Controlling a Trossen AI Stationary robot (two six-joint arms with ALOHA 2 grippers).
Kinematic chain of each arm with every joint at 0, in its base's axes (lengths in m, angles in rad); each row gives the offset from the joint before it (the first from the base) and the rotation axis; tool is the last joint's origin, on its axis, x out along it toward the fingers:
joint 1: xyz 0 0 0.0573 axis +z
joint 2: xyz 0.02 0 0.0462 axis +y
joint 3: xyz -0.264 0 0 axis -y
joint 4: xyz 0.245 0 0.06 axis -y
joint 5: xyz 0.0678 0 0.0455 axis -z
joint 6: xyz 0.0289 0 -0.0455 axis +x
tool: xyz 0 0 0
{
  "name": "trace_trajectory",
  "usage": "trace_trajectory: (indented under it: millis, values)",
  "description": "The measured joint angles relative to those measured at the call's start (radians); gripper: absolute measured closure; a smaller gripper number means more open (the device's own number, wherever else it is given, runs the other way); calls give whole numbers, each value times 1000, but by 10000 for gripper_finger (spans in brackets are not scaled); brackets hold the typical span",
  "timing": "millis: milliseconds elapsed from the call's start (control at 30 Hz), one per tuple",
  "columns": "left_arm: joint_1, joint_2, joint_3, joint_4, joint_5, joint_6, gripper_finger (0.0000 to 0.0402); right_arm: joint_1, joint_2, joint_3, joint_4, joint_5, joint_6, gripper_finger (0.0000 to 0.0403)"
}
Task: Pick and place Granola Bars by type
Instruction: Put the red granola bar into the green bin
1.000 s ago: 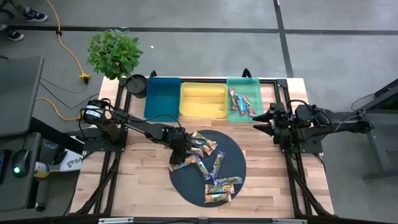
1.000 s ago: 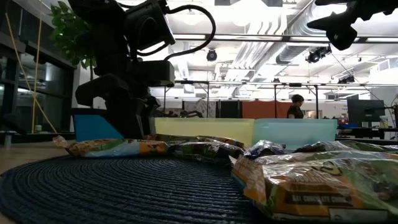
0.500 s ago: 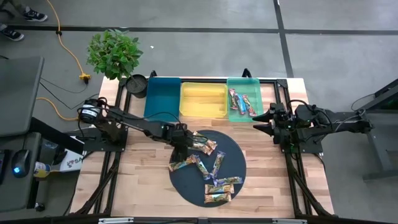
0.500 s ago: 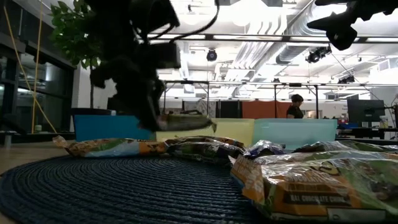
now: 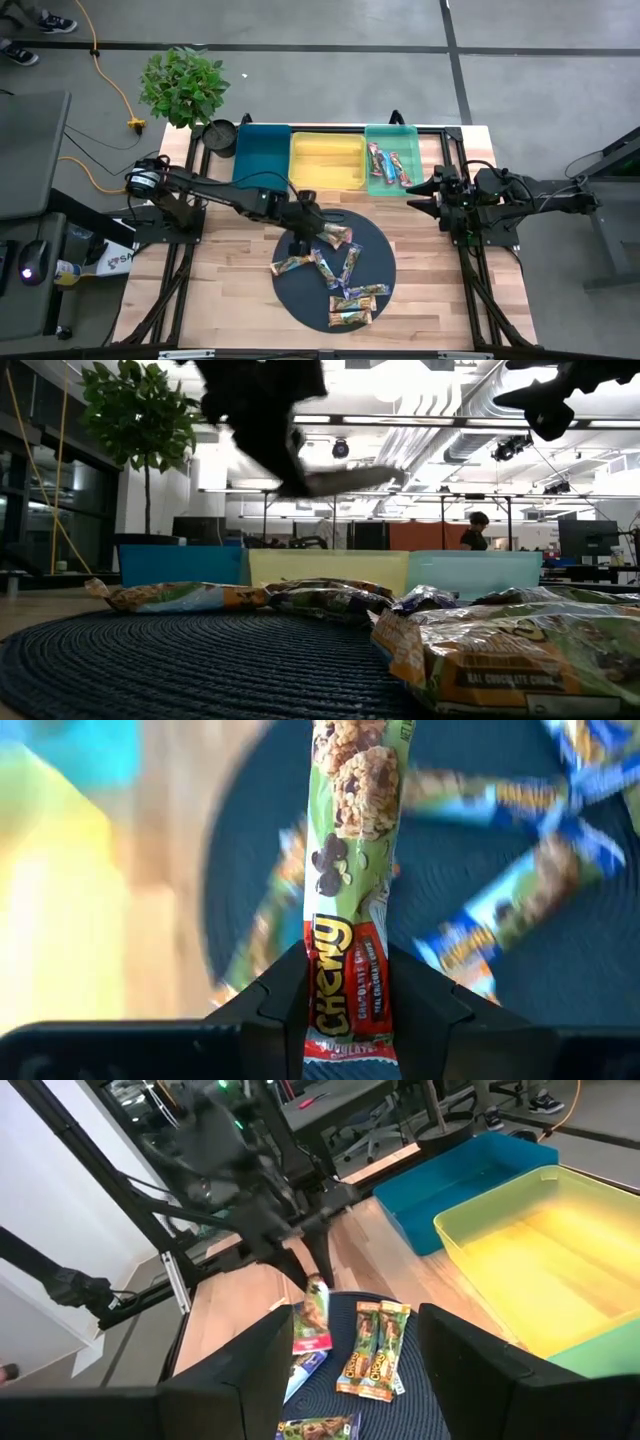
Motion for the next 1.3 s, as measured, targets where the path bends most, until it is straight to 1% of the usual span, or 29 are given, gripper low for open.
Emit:
trace_trajectory:
  millis: [233, 367, 433, 567, 700, 900, 1100, 1300]
  values:
    - [10, 0, 124, 5, -139, 143, 300, 0, 0, 0, 16, 24, -10, 203]
    - [47, 0, 170, 62, -153, 161, 300, 0, 2, 0, 16, 38, -12, 203]
    - [70, 0, 186, 123, -145, 161, 300, 0, 4, 0, 16, 48, -27, 203]
    - [113, -1, 217, 261, -80, 154, 300, 0, 24, 0, 58, 73, -74, 203]
    - [133, -1, 242, 331, -25, 152, 300, 0, 55, 0, 154, 100, -174, 203]
    - [146, -1, 250, 432, 0, 126, 300, -2, 124, 0, 334, 100, -305, 203]
    - [146, -1, 250, 483, 6, 98, 300, -2, 204, 0, 540, 86, -452, 202]
    - [144, -1, 250, 485, 7, 75, 300, -2, 264, 0, 662, 92, -534, 183]
